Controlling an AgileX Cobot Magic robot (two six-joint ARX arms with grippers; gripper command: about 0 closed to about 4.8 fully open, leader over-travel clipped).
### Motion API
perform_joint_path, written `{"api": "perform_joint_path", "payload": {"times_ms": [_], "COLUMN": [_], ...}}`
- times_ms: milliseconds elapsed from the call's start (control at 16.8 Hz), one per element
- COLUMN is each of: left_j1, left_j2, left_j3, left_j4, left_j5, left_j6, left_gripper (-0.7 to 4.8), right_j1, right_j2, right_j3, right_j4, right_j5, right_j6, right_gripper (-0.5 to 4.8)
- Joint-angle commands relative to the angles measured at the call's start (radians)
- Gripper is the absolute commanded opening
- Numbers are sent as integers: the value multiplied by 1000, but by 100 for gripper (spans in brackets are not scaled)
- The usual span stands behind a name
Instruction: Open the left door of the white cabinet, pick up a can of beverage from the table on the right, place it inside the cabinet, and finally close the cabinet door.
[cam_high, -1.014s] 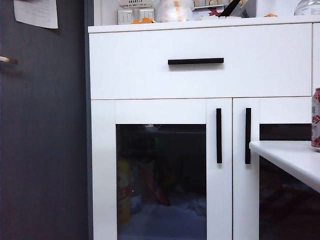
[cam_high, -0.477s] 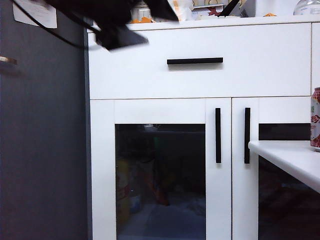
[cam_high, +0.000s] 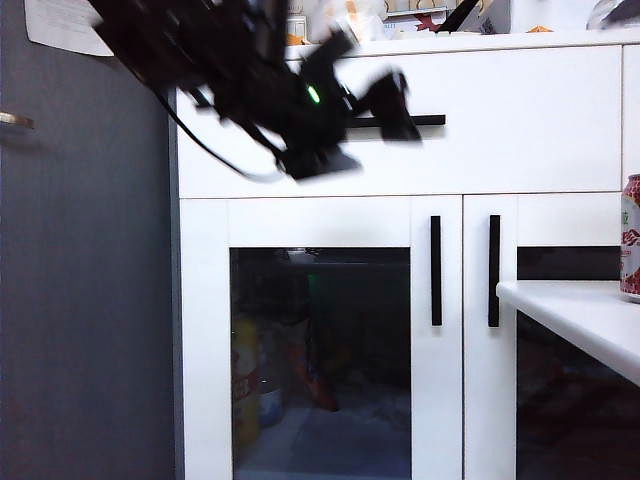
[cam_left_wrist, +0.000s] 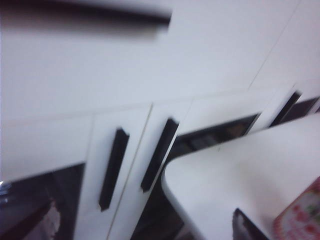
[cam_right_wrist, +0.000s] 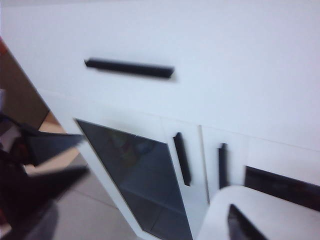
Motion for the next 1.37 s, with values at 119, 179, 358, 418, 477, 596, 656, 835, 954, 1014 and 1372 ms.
{"api": "perform_joint_path", "payload": {"times_ms": [119,179,358,418,477,596,656,835,954,1014,1372], "left_j1": [-27,-32,-39,-48,-61,-103,-118,-136,-137,-137,-133], "left_j2": [132,162,251,280,304,365,393,443,494,512,582], "left_j3": [101,124,229,276,312,412,452,495,497,498,499], "left_j4": [14,13,14,13,13,-4,-16,-8,62,99,208], "left_j5": [9,9,-4,-9,-45,-194,-298,-431,-430,-430,-452], "left_j6": [14,14,14,14,14,61,90,86,84,66,40], "left_gripper": [479,479,479,479,479,479,479,479,479,479,479], "right_j1": [129,131,111,107,107,93,79,60,14,13,-21], "right_j2": [69,68,29,16,6,-20,-30,-39,-43,-47,-46], "right_j3": [3,3,4,4,4,4,3,3,3,3,2], "right_j4": [137,123,53,45,43,37,31,14,11,8,3], "right_j5": [49,48,70,70,69,77,81,95,96,96,91], "right_j6": [-94,-97,-96,-97,-97,-121,-137,-150,-151,-152,-154], "right_gripper": [408,408,408,408,408,408,408,408,408,408,408]}}
